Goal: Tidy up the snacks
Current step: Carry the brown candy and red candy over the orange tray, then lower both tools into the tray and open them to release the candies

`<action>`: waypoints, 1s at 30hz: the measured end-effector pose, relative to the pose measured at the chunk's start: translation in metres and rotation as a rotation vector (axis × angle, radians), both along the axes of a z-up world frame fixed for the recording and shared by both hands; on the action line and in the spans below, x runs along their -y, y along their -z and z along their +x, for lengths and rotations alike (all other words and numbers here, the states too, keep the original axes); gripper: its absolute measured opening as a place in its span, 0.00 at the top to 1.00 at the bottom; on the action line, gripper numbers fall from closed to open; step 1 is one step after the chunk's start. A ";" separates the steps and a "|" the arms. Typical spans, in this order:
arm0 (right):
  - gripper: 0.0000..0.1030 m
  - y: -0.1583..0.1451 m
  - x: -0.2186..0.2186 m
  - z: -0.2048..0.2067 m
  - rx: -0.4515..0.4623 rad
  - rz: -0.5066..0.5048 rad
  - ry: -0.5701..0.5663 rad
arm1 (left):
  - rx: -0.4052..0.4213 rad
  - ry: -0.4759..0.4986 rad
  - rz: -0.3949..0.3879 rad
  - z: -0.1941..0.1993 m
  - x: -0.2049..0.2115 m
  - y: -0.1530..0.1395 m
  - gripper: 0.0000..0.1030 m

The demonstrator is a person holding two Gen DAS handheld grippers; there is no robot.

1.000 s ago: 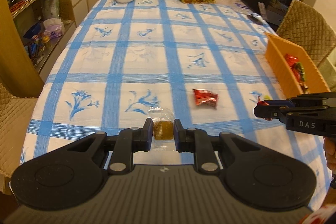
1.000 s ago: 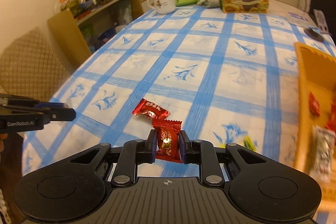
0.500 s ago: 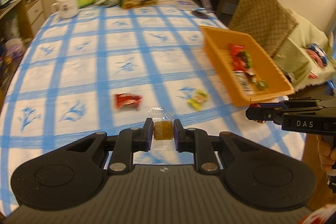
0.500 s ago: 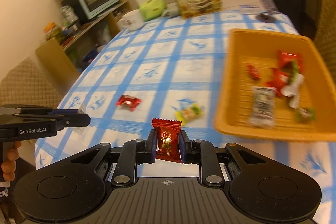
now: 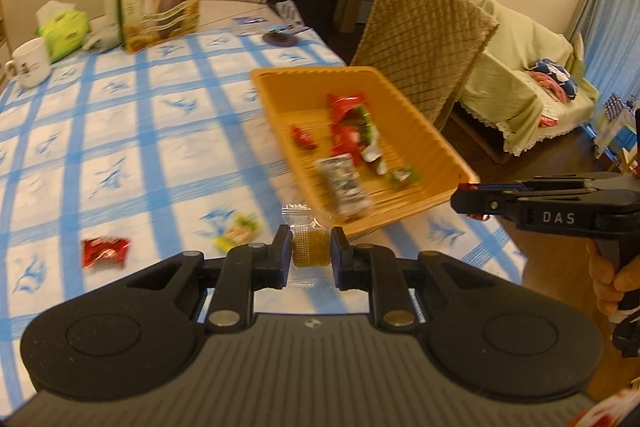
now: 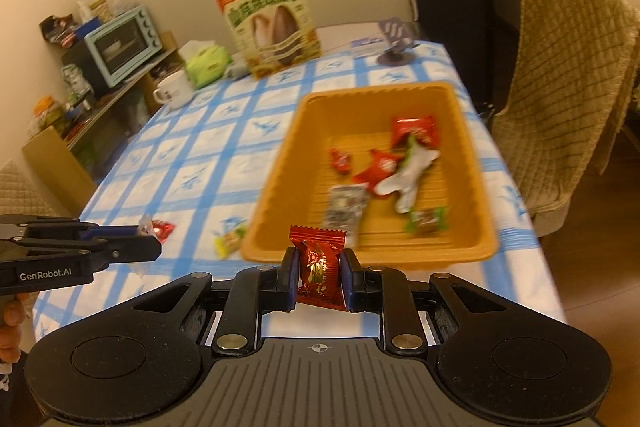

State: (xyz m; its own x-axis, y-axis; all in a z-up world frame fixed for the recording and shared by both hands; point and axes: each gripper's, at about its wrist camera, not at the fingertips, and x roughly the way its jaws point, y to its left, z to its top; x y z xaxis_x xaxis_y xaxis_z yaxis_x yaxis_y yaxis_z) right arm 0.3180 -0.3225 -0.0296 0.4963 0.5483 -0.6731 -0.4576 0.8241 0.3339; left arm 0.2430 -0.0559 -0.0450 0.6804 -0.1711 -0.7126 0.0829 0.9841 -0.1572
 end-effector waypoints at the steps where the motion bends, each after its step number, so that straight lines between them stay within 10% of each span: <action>1: 0.79 0.000 0.004 0.003 0.001 0.001 0.003 | 0.003 0.003 0.001 0.004 0.005 -0.001 0.82; 30: 0.78 0.043 -0.003 0.101 -0.058 -0.011 -0.094 | -0.028 -0.043 0.031 0.084 0.042 0.013 0.82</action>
